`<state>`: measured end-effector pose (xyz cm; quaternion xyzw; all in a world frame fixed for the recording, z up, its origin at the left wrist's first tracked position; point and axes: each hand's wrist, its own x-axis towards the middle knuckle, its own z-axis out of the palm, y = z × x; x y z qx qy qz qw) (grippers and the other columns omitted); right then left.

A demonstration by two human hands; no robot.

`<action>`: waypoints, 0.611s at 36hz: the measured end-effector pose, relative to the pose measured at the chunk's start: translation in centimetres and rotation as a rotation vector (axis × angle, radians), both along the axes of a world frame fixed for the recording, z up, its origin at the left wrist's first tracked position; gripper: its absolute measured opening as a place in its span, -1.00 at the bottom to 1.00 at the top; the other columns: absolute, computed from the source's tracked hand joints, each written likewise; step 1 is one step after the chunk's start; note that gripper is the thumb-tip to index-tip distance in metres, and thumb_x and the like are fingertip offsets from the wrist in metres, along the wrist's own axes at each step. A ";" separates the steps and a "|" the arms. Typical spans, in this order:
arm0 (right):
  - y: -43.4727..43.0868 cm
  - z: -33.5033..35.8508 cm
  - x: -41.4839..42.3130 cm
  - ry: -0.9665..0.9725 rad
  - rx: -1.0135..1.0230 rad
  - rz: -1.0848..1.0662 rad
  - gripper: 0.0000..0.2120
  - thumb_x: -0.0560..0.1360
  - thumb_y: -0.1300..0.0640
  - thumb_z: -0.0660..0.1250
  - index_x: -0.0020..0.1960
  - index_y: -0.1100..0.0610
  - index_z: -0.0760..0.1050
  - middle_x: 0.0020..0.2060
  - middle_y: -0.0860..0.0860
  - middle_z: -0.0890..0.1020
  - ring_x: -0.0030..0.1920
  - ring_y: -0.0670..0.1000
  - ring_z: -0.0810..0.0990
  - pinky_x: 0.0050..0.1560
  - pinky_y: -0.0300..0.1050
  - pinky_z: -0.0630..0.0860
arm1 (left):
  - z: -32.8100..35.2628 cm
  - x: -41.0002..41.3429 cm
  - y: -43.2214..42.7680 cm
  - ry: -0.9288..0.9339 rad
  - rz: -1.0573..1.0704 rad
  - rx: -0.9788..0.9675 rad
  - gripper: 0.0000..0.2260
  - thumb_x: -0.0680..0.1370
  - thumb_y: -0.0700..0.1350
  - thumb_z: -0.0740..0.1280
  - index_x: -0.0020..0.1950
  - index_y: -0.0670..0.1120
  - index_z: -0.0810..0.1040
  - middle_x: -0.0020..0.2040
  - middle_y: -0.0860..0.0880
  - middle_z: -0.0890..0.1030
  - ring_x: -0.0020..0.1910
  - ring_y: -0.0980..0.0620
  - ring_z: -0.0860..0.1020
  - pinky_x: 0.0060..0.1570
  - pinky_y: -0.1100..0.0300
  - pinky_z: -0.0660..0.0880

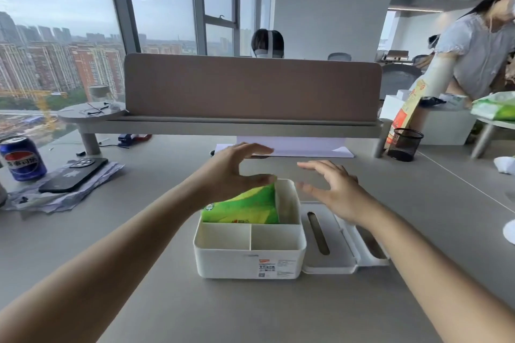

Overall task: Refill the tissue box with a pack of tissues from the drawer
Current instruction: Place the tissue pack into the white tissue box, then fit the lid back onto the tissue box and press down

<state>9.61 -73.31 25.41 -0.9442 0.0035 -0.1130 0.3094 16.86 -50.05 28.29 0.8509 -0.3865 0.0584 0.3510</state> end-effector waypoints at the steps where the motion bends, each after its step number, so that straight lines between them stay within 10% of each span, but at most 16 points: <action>1: -0.7 0.0 -0.4 0.009 0.022 -0.026 -0.25 0.30 -0.53 0.12 0.38 -0.18 0.38 0.40 -0.17 0.39 0.44 -0.07 0.31 0.46 0.13 0.20 | 0.4 -0.4 -1.2 0.004 -0.004 -0.012 -0.50 0.42 0.14 0.44 0.33 0.04 0.51 0.28 0.08 0.59 0.26 0.12 0.54 0.32 0.08 0.44; 12: -8.0 -5.3 -5.0 0.213 -0.036 -0.427 -0.58 0.34 -0.15 0.45 0.14 -0.04 0.52 0.09 -0.06 0.60 0.12 0.04 0.57 0.16 -0.03 0.47 | -4.5 -10.7 -10.6 -0.033 -0.119 0.094 -0.62 0.46 -0.01 0.43 0.27 0.12 0.53 0.20 0.09 0.60 0.12 0.09 0.56 -0.04 0.40 0.32; 22: -9.5 -8.3 -8.5 0.200 0.114 -0.585 -0.77 0.32 0.02 0.50 -0.07 0.01 0.55 -0.22 -0.07 0.58 -0.06 0.08 0.62 -0.02 -0.08 0.51 | -10.1 -12.1 -13.0 -0.013 -0.036 0.307 -0.64 0.47 -0.07 0.40 0.27 -0.03 0.57 0.19 -0.03 0.61 0.17 -0.05 0.58 0.15 0.16 0.48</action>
